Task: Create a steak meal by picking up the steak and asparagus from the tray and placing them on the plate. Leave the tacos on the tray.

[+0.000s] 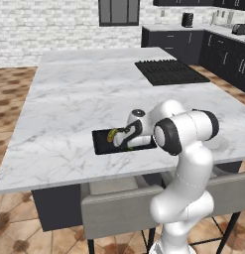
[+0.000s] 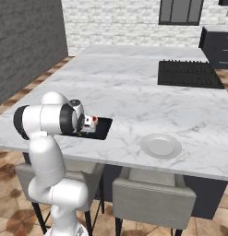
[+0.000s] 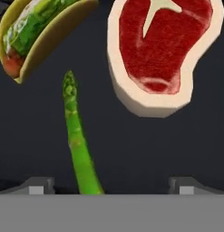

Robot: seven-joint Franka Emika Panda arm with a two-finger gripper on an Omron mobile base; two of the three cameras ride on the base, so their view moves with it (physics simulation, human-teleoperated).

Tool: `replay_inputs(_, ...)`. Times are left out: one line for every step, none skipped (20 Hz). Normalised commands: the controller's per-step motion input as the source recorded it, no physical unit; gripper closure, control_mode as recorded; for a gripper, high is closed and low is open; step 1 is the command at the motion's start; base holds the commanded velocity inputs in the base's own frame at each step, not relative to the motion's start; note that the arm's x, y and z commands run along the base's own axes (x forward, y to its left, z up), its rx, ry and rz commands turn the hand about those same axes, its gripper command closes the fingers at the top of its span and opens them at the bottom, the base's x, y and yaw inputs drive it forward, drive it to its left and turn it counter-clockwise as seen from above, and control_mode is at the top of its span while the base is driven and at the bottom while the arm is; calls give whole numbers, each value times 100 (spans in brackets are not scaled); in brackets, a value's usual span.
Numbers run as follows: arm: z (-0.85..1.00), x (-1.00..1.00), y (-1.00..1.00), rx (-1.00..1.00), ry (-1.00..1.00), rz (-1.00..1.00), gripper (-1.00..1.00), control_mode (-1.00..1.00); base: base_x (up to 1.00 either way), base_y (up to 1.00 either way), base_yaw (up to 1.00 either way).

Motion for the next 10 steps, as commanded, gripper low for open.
replay_inputs(-31,35,6,0,0,0,-100,-100,0,0,0)
replay_inputs(-32,31,4,0,0,0,-100,-100,0,0,0)
replay_inputs(-33,29,4,0,0,0,-100,-100,0,0,0)
replay_inputs(-33,26,4,0,0,0,-100,-100,0,0,0)
replay_inputs(-36,20,5,0,0,0,100,-100,0,0,0)
replay_inputs(-37,16,6,0,0,0,100,-100,0,0,0)
replay_inputs(-40,6,6,0,0,0,100,-100,0,0,0)
replay_inputs(-40,0,3,0,0,0,100,-100,0,0,0)
replay_inputs(-41,0,0,0,0,0,100,-100,0,0,0)
replay_inputs(-38,0,0,0,0,0,100,-100,0,0,0)
